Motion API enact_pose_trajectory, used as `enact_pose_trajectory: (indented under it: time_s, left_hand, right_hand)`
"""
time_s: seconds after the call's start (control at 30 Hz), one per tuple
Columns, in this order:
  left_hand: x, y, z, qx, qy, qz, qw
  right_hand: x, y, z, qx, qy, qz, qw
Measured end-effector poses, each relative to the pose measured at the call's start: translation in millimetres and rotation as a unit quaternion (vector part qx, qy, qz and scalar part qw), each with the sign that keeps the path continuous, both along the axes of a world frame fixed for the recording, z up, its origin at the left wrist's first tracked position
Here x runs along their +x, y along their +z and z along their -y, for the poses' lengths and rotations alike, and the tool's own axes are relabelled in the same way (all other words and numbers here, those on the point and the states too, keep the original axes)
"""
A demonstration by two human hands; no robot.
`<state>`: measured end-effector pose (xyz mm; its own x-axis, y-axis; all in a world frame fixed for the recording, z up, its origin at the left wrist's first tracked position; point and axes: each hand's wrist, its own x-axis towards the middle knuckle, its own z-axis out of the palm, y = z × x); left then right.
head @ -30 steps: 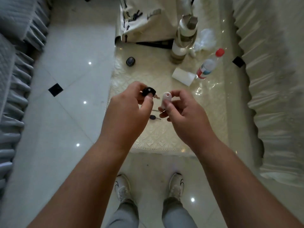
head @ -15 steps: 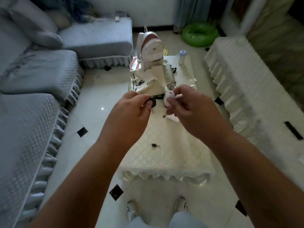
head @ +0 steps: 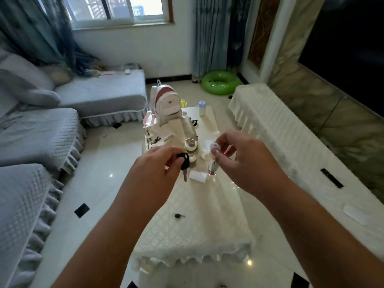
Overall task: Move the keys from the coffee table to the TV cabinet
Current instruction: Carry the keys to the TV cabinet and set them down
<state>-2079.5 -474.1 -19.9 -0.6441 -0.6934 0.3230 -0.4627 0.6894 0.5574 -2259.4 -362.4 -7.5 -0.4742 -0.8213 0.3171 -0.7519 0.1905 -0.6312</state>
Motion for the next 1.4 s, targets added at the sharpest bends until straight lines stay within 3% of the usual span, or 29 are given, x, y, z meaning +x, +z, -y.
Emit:
enact_pose_trajectory:
  time_s: [0.1,0.2,0.27,0.6,0.8,1.03,1.4]
  left_hand:
    - [-4.4,-0.3,9.5,0.057,-0.022,-0.047,0.997]
    - [-11.8,2.7,15.7,0.195,-0.048,-0.123,0.972]
    - [-15.8,5.8,20.4,0.227,-0.064,-0.137,0.962]
    - [-29.0,-6.4,49.6,0.16,-0.198,-0.051,0.966]
    - [-39.8,-8.3,41.1,0.144,-0.25,-0.058,0.956]
    - [-63.2,-3.9,-1.9,0.094,-0.303,-0.009,0.948]
    - [-105.3,-6.3,-116.9,0.069,-0.356,-0.003,0.932]
  right_hand:
    - [4.7,0.2,-4.5,0.001,-0.037,0.0,0.999]
    - [13.9,0.3,-5.8,0.021,-0.07,-0.003,0.997]
    - [19.6,1.5,-6.0,0.03,-0.096,-0.01,0.995]
    - [53.5,-8.8,-11.6,0.031,-0.223,0.003,0.974]
    - [64.0,-13.0,-35.4,0.028,-0.307,-0.021,0.951]
    - [61.6,-10.4,-90.5,0.014,-0.397,-0.022,0.918]
    - [32.2,-7.9,-210.9,0.026,-0.444,-0.014,0.896]
